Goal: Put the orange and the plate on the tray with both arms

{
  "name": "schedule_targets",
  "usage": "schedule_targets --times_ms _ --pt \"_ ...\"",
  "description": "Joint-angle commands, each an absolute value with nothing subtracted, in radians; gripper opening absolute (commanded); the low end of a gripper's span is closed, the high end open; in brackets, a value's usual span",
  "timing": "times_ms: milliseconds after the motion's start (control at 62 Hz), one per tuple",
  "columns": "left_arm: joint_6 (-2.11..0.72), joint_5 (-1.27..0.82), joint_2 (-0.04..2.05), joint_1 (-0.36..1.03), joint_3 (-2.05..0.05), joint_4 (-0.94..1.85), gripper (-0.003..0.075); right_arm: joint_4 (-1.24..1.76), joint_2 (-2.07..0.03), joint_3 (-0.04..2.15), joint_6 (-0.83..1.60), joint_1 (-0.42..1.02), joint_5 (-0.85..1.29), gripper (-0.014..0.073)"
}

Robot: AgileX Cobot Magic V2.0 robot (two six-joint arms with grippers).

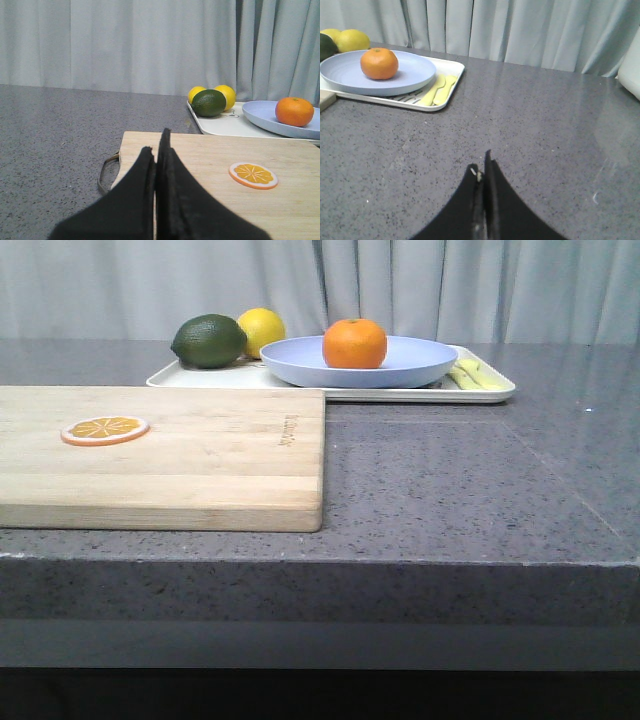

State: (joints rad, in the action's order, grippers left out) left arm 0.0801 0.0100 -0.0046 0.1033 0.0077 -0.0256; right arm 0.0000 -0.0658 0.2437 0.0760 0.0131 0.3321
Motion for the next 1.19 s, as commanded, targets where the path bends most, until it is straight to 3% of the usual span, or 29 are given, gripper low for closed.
schedule_targets --times_ms 0,226,500,1178 --pt "0.081 0.094 -0.023 0.104 0.034 -0.025 -0.002 -0.01 -0.025 0.165 0.082 0.006 0.167 -0.0067" --pt "0.081 0.094 -0.023 0.104 0.034 -0.025 -0.002 -0.017 0.03 -0.006 0.08 0.006 -0.061 -0.0067" --pt "0.081 0.094 -0.023 0.104 0.034 -0.025 -0.002 -0.017 0.03 -0.004 -0.041 0.006 -0.059 -0.0067" --pt "0.081 0.094 -0.023 0.104 0.034 -0.025 -0.002 -0.028 0.03 -0.004 -0.041 0.008 -0.057 -0.0067"
